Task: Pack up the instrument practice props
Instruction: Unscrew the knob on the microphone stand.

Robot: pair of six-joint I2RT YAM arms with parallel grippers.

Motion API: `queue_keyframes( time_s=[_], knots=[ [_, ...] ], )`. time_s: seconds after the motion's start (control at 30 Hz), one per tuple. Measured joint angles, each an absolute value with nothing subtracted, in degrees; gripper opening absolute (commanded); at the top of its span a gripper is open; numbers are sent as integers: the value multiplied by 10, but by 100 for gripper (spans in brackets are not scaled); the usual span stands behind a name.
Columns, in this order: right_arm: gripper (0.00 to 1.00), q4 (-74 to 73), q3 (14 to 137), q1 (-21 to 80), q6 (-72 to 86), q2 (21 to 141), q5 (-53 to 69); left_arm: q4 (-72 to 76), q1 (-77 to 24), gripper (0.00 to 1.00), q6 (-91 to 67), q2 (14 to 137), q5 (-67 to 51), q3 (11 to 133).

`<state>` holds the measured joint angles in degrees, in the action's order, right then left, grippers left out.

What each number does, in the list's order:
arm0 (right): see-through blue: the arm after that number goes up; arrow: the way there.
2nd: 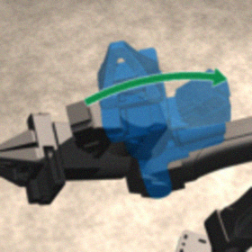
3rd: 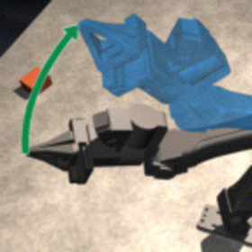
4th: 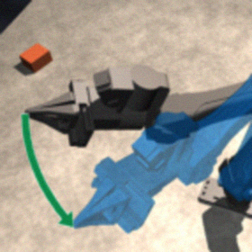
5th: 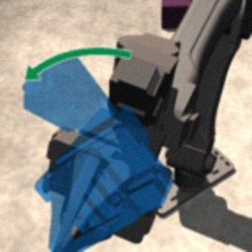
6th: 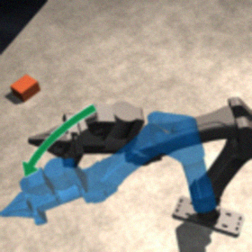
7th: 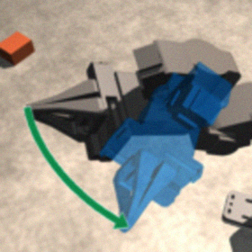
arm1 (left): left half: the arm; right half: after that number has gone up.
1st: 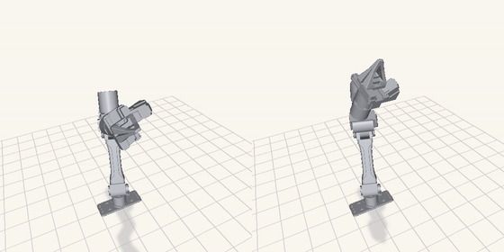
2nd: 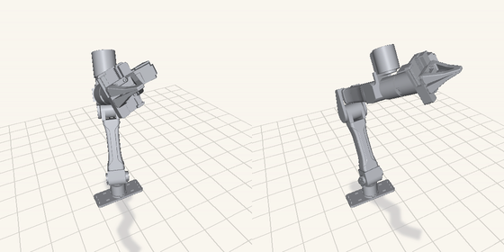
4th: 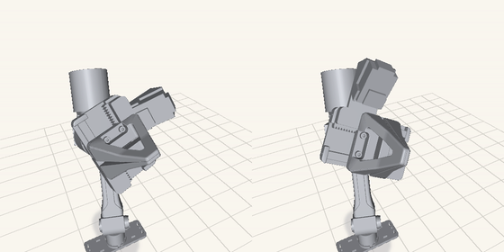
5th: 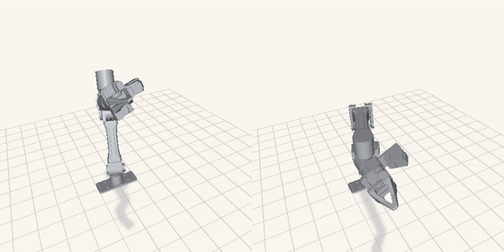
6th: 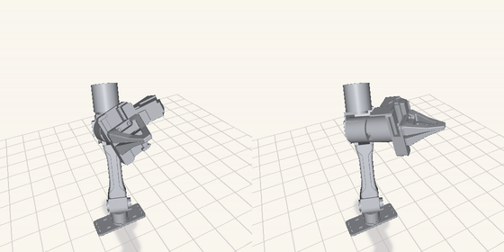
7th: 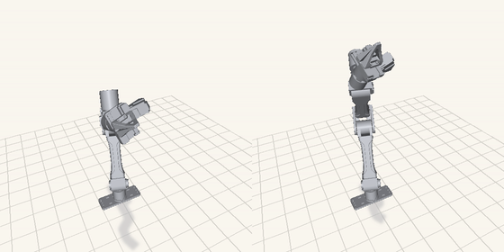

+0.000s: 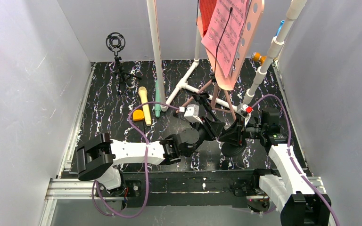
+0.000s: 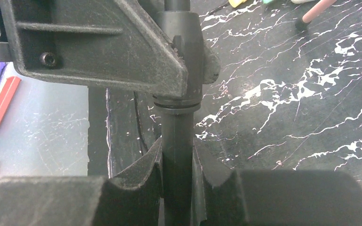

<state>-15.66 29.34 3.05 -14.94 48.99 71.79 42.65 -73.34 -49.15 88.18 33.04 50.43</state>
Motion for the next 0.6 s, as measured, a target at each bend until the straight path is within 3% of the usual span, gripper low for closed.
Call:
queue_keyframes(
  time_s=[0.17, 0.27, 0.33, 0.43, 0.6],
  knots=[
    [1, -157, 293, 32, -149, 490, 718, 379, -738, 2, -509, 870, 345, 512],
    [1, -157, 293, 34, -149, 490, 722, 369, -739, 44, -512, 863, 345, 512],
    [1, -156, 293, 35, -149, 490, 724, 363, -740, 65, -508, 859, 343, 512],
    [1, -156, 293, 32, -148, 490, 716, 355, -740, 82, -503, 843, 341, 504],
    [1, -154, 293, 30, -147, 490, 713, 356, -740, 98, -484, 809, 334, 475]
  ],
)
